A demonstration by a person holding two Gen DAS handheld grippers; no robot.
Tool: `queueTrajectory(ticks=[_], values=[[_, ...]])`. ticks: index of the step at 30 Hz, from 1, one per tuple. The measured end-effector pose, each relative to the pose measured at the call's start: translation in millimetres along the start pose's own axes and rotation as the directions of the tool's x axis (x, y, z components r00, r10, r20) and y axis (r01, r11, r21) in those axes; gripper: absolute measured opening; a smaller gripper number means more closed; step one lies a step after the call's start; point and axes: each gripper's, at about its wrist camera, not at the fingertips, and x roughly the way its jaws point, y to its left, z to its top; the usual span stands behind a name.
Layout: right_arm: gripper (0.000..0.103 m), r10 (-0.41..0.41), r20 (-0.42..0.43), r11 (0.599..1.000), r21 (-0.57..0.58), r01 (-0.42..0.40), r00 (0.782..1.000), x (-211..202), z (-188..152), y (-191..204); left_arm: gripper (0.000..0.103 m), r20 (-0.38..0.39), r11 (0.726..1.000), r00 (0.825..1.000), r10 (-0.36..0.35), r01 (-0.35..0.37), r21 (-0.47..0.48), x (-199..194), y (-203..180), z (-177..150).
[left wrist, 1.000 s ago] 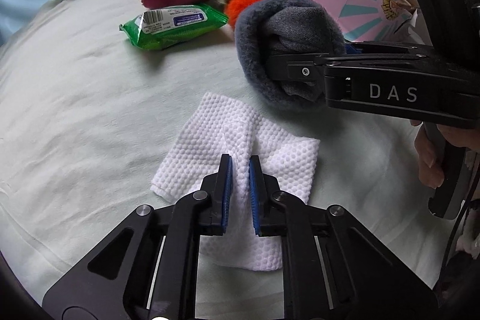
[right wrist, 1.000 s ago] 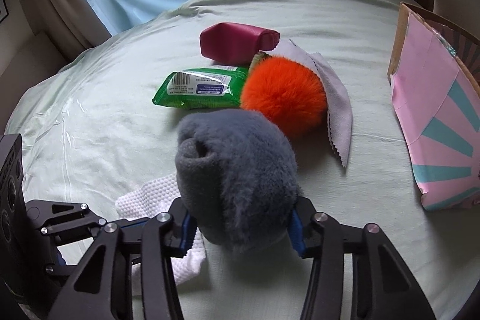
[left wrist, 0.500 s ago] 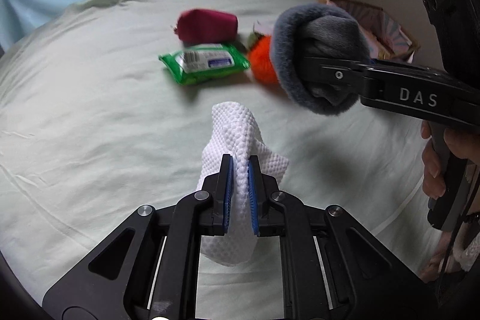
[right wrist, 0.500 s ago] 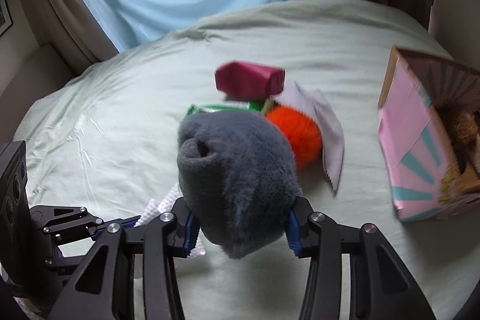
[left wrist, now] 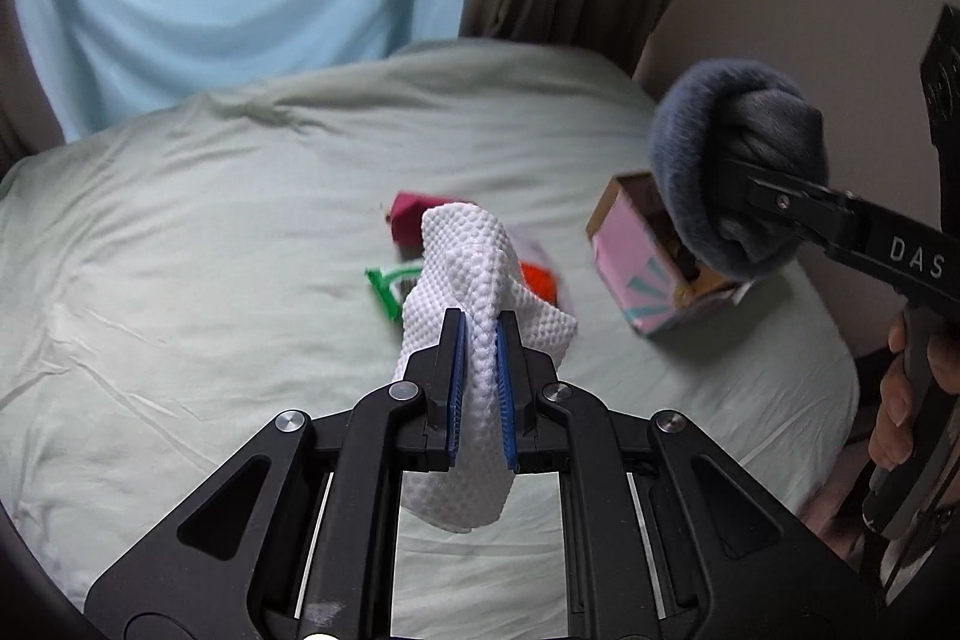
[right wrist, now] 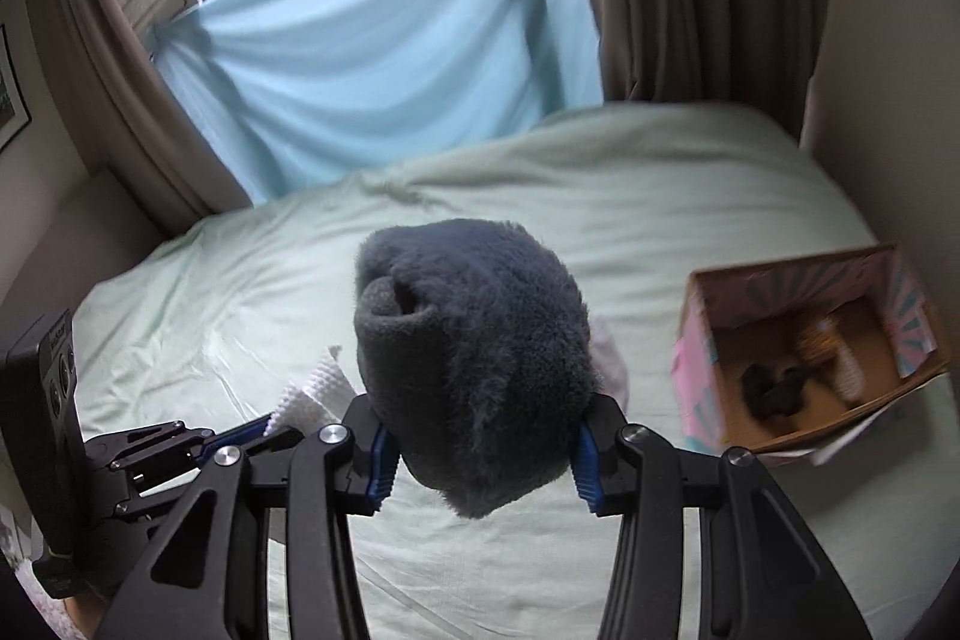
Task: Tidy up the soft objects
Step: 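Carry the white cloth and grey sock over the cardboard box with both tools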
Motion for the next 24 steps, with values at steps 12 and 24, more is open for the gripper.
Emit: queueTrajectory(ticks=[12, 24], values=[[0.043, -0.094, 0.034, 0.995, 0.041, 0.093, 0.995, -75.9, 48.5, -85.1, 0.009, 0.093, 0.999, 0.995, 0.039, -0.035, -0.042, -25.6, -81.1, 67.0], [0.043, -0.155, -0.037, 0.988, 0.015, 0.156, 0.987, -91.7, 74.1, -232.7, 0.009, 0.073, 0.996, 0.997, 0.035, -0.029, -0.088, 46.0, -211.9, 108.3]])
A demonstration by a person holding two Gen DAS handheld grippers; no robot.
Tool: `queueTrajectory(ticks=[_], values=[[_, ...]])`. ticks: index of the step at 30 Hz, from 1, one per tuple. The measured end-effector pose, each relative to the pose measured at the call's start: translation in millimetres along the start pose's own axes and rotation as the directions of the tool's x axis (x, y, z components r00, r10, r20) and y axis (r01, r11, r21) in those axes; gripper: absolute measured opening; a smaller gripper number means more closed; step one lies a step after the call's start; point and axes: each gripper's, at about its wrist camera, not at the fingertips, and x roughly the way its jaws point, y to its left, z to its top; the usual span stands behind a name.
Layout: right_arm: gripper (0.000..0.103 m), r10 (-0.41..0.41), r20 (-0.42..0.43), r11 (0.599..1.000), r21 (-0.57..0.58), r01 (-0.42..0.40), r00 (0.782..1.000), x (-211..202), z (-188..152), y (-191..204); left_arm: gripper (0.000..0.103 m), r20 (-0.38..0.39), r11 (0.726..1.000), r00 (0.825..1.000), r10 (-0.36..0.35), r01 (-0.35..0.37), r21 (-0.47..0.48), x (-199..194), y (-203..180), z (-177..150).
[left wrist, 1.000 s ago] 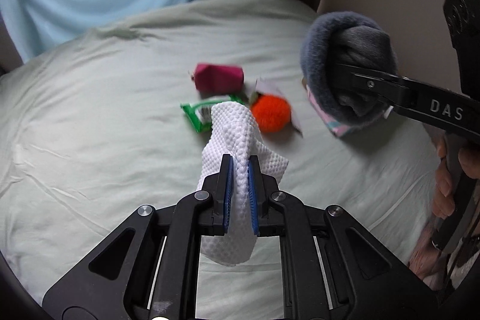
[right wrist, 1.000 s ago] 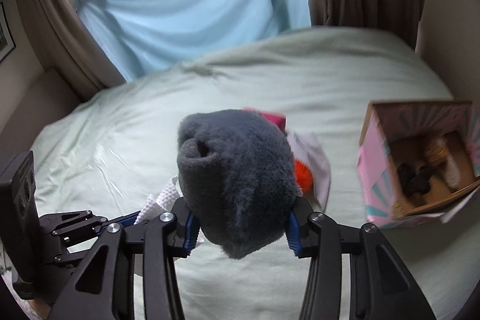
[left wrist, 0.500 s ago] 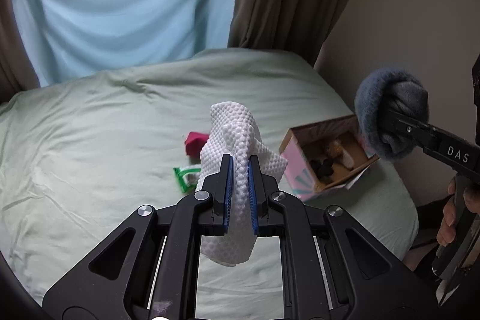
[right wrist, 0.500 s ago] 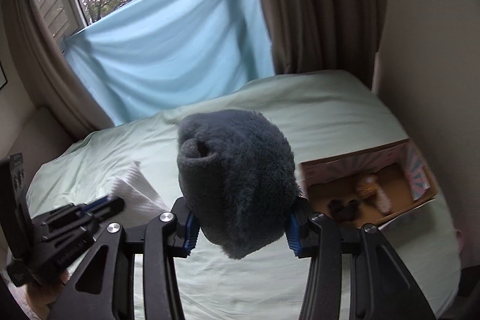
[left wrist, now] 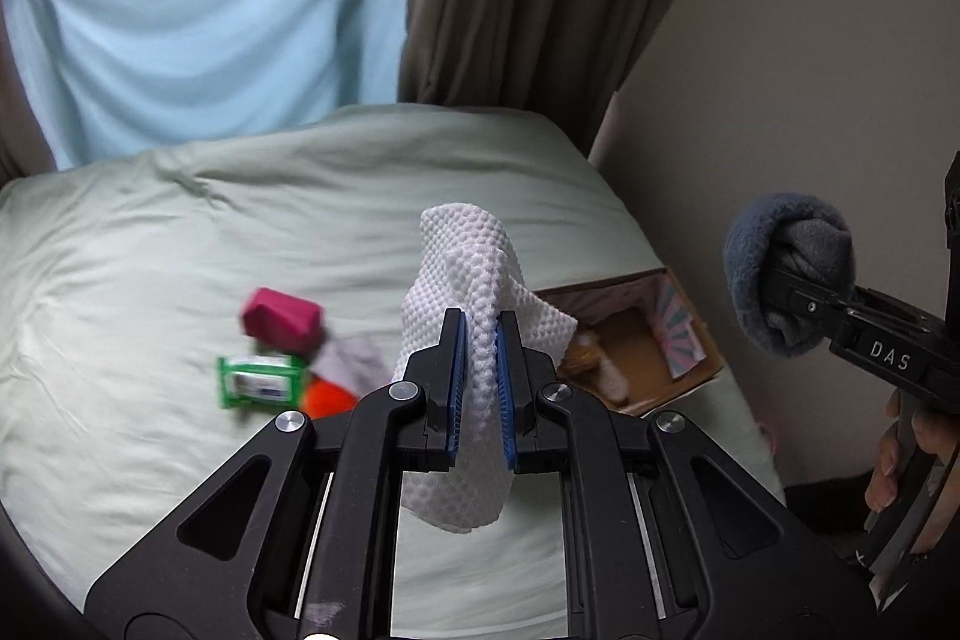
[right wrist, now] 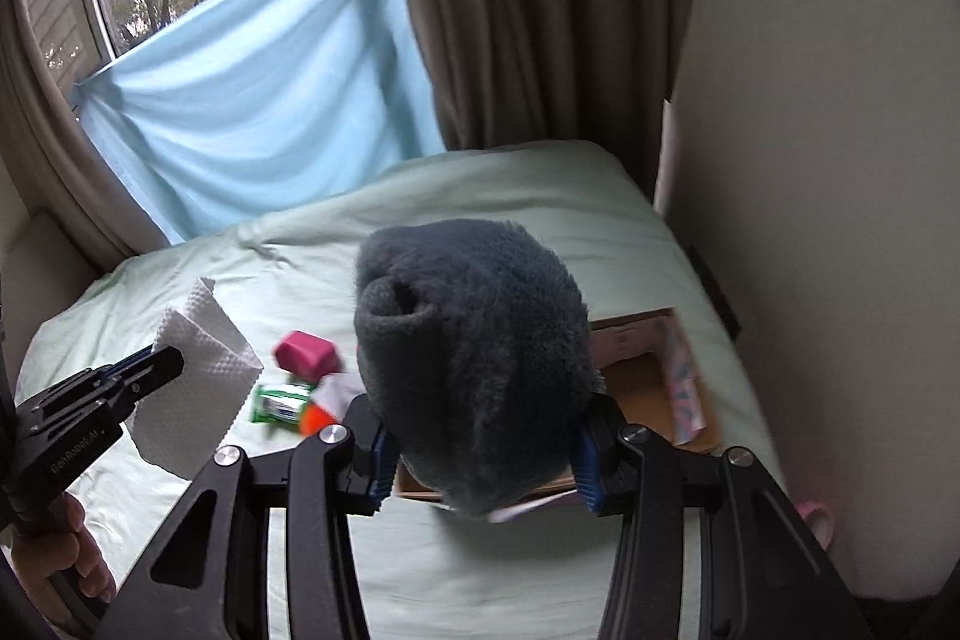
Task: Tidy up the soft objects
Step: 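Carry the white cloth and grey sock over the cardboard box with both tools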
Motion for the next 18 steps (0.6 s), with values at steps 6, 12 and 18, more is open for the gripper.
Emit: queueTrajectory(ticks=[6, 12, 18], values=[[0.043, -0.013, -0.080, 1.000, -0.016, 0.012, 0.997, 38.3, 5.8, -56.1, 0.009, -0.055, 1.000, 0.998, 0.005, -0.006, -0.011, 53.1, -48.4, -0.5], [0.043, -0.018, -0.173, 1.000, -0.006, 0.017, 0.985, 86.3, 2.9, -86.2, 0.009, -0.159, 1.000, 0.987, 0.010, -0.012, -0.011, 111.3, -74.8, -8.8], [0.043, -0.015, -0.249, 0.999, 0.031, 0.023, 0.968, 131.3, -9.0, -107.3, 0.009, -0.278, 1.000, 0.961, 0.014, -0.011, 0.010, 176.5, -82.9, -27.3]])
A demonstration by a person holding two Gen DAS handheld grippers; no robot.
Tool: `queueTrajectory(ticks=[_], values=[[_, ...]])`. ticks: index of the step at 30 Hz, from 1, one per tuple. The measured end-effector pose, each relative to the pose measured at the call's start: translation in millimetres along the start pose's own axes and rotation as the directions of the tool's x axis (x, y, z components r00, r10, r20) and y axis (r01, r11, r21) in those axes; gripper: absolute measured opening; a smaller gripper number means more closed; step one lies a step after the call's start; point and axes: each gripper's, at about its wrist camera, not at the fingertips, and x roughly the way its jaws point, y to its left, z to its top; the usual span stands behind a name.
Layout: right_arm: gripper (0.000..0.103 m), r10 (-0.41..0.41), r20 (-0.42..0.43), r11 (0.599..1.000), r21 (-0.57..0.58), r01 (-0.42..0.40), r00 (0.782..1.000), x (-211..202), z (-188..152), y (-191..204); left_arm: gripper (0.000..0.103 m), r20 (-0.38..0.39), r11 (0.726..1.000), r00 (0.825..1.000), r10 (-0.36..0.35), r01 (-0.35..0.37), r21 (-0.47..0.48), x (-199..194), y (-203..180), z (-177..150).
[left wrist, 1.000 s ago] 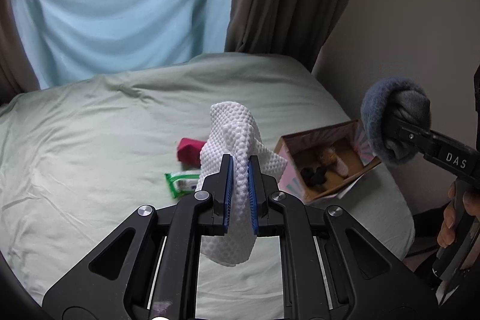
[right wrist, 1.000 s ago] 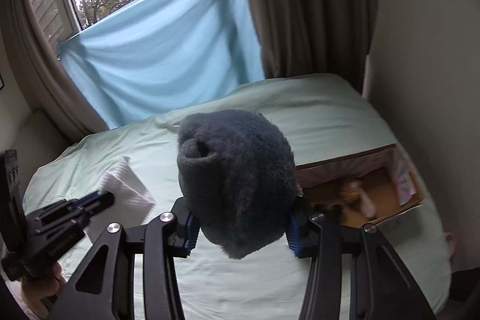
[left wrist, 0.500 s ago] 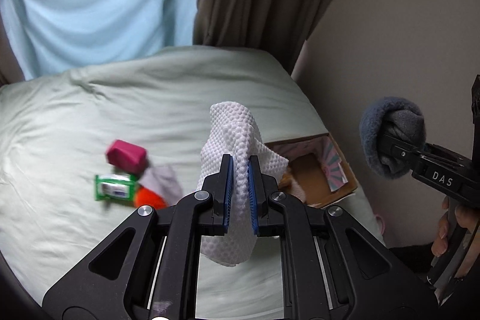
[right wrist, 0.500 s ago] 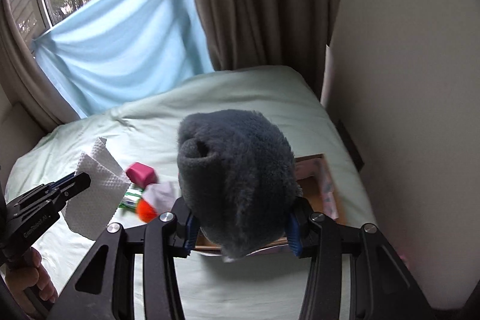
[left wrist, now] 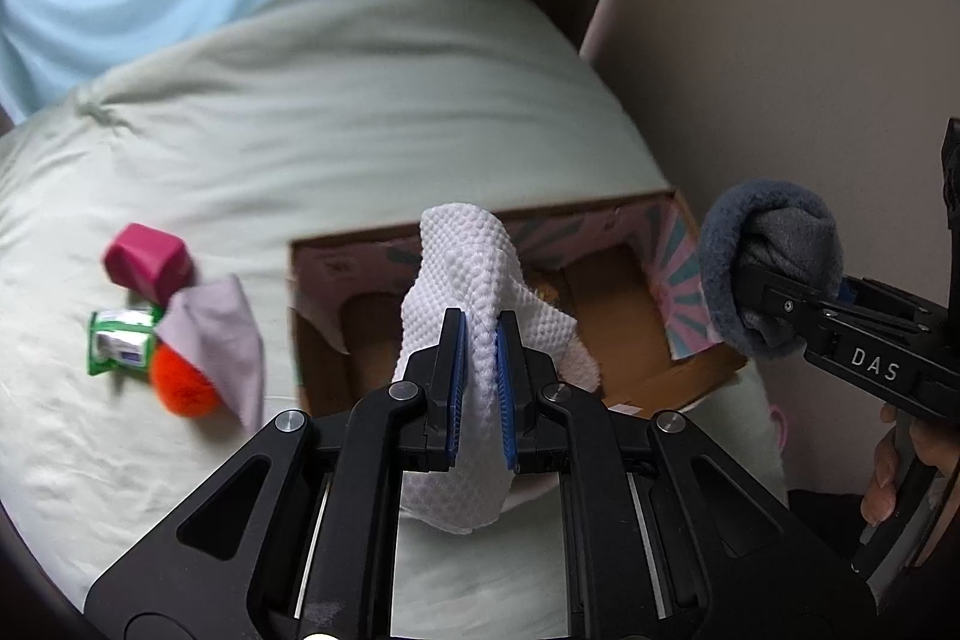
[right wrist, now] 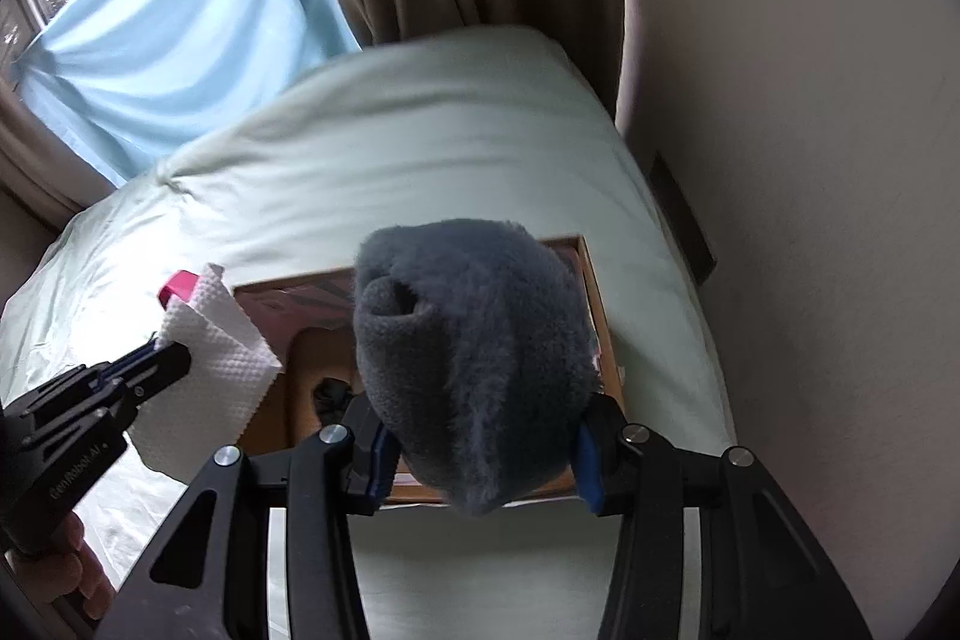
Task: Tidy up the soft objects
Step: 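Carry the white cloth and grey sock over the cardboard box with both tools, then open both tools to drop the cloth and sock into the box, withdraw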
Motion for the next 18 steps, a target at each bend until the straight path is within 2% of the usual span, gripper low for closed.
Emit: queueTrajectory(ticks=[5, 8, 10, 12, 13, 14, 16, 18], values=[[0.043, 0.004, -0.062, 1.000, 0.009, -0.004, 0.998, 42.7, 5.5, -11.3, 0.009, -0.079, 1.000, 0.997, 0.017, -0.016, 0.011, 54.7, -3.6, 0.8], [0.043, 0.016, -0.092, 1.000, 0.007, -0.015, 0.996, 57.9, 5.8, -11.3, 0.009, -0.119, 0.999, 0.992, 0.028, -0.025, 0.029, 74.9, -5.6, 4.0], [0.045, 0.018, -0.109, 1.000, -0.001, -0.018, 0.994, 67.9, 7.3, -11.2, 0.009, -0.119, 0.999, 0.993, 0.014, -0.009, 0.046, 81.6, -6.3, 6.6], [0.052, 0.009, -0.118, 1.000, -0.008, -0.010, 0.993, 74.6, 9.9, -10.6, 0.022, -0.136, 0.998, 0.991, -0.006, 0.015, 0.061, 83.6, -7.2, 8.5], [0.060, 0.016, -0.121, 1.000, -0.007, -0.017, 0.992, 76.7, 10.8, -12.0, 0.057, -0.141, 0.998, 0.990, -0.005, 0.014, 0.068, 84.2, -7.9, 9.9], [0.066, 0.028, -0.122, 1.000, -0.005, -0.028, 0.992, 79.6, 11.8, -13.4, 0.102, -0.142, 0.996, 0.990, 0.007, 0.005, 0.084, 82.7, -7.9, 9.6], [0.094, 0.042, -0.110, 0.999, -0.005, -0.043, 0.993, 78.7, 13.0, -15.9, 0.103, -0.114, 0.995, 0.993, 0.020, -0.008, 0.103, 77.1, -4.8, 8.3], [0.098, 0.041, -0.107, 0.999, -0.006, -0.042, 0.993, 77.7, 12.8, -18.3, 0.103, -0.123, 0.993, 0.991, 0.044, -0.029, 0.116, 75.3, -0.5, 6.6]])
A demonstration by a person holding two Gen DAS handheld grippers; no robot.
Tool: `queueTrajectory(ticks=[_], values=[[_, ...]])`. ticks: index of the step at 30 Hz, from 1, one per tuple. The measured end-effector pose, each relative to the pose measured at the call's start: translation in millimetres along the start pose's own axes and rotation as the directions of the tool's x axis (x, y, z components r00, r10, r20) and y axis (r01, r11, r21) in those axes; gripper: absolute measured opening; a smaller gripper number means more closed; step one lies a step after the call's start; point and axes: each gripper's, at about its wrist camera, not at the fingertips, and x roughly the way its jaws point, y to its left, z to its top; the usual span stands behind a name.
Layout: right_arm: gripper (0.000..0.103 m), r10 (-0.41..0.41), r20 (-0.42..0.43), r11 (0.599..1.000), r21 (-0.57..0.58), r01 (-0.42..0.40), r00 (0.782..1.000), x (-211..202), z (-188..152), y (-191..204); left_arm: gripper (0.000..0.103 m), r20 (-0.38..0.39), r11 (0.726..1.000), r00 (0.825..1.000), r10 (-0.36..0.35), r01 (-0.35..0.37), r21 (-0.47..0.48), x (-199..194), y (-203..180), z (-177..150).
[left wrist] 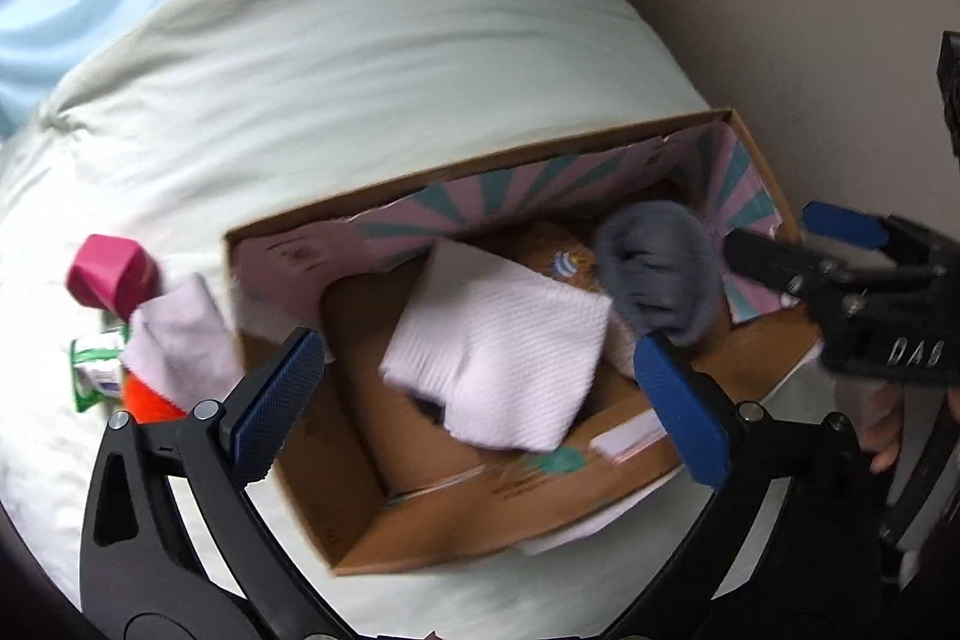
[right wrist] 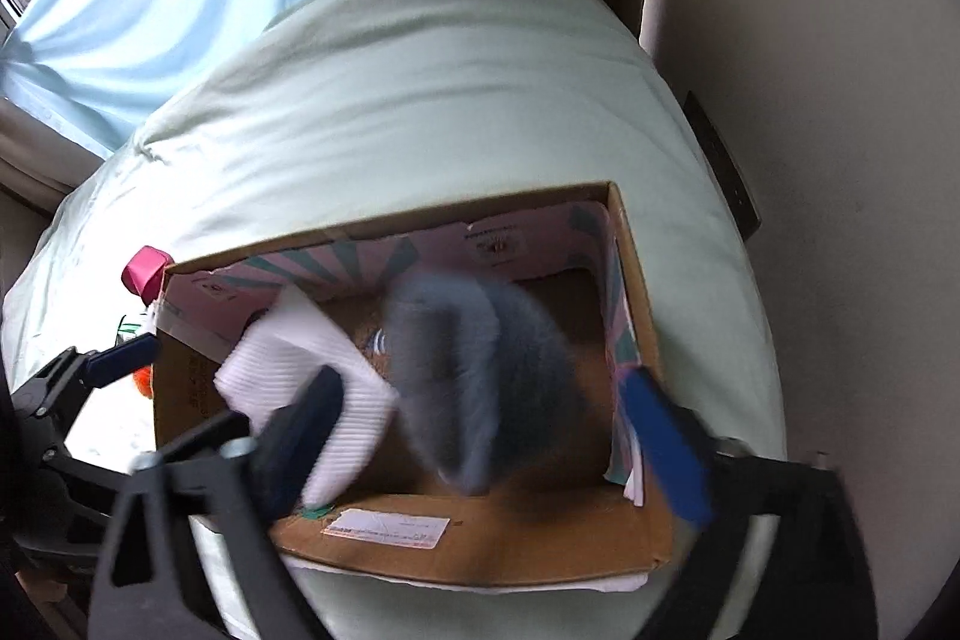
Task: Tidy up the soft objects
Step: 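Open both tools to drop the cloth and sock into the box, withdraw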
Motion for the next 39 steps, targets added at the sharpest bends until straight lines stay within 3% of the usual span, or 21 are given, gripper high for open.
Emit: queueTrajectory(ticks=[9, 18, 28, 39], values=[[0.098, 0.000, 0.023, 1.000, 0.015, 0.000, 1.000, -12.1, -5.0, -0.7, 0.103, 0.012, 0.998, 1.000, 0.011, -0.011, -0.056, -21.2, 17.6, -8.1], [0.098, -0.012, 0.073, 1.000, -0.027, 0.014, 0.997, -57.4, -11.6, 13.4, 0.103, 0.041, 0.998, 0.999, 0.035, -0.033, -0.054, -67.2, 16.6, -20.2], [0.098, -0.006, 0.168, 0.994, -0.104, 0.024, 0.986, -143.1, -23.8, 60.8, 0.103, 0.168, 0.993, 0.983, 0.068, -0.051, -0.104, -173.2, 30.5, -47.7], [0.098, 0.059, 0.293, 0.975, -0.220, 0.007, 0.954, -229.8, -59.6, 162.7, 0.103, 0.279, 0.963, 0.938, 0.203, -0.140, -0.229, -289.7, 86.8, -114.0]])
